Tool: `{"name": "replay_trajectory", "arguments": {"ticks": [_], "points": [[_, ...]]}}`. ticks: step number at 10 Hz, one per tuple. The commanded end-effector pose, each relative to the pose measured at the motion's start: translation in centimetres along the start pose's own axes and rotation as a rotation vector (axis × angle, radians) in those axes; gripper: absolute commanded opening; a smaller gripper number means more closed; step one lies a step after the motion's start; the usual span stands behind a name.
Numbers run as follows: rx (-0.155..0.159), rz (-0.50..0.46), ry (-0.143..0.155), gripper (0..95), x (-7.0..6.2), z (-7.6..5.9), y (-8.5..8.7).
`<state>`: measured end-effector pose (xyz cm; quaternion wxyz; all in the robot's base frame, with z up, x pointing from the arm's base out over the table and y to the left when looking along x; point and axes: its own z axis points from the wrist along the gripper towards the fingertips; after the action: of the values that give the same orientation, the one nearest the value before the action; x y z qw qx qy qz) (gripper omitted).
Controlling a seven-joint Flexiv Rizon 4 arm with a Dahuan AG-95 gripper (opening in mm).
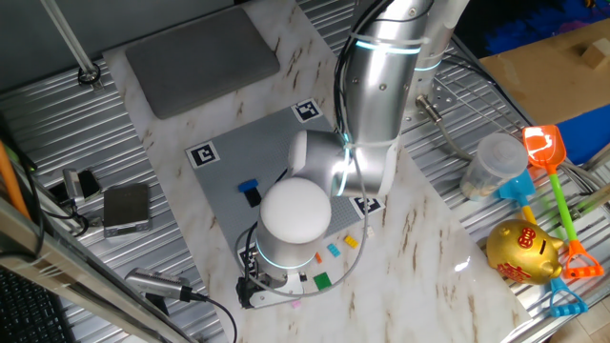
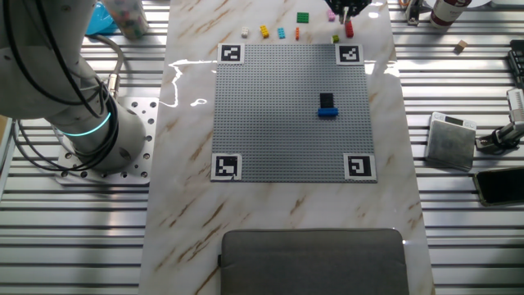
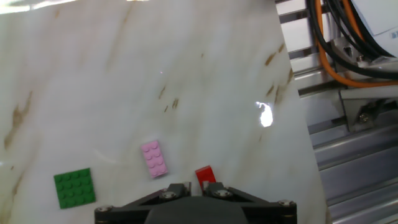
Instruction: Build with small Lego blocks
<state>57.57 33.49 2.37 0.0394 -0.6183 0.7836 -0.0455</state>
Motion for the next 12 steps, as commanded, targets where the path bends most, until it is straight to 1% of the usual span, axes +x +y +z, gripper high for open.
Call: {"name": "replay_trajectory", "arguments": {"ticks": [1, 12], "points": [[0.009, -0.013, -0.008, 19.0, 0.07, 0.35, -0.19], [0.028, -0.043, -0.009, 19.0, -0.16, 1.22, -0.94]]}}
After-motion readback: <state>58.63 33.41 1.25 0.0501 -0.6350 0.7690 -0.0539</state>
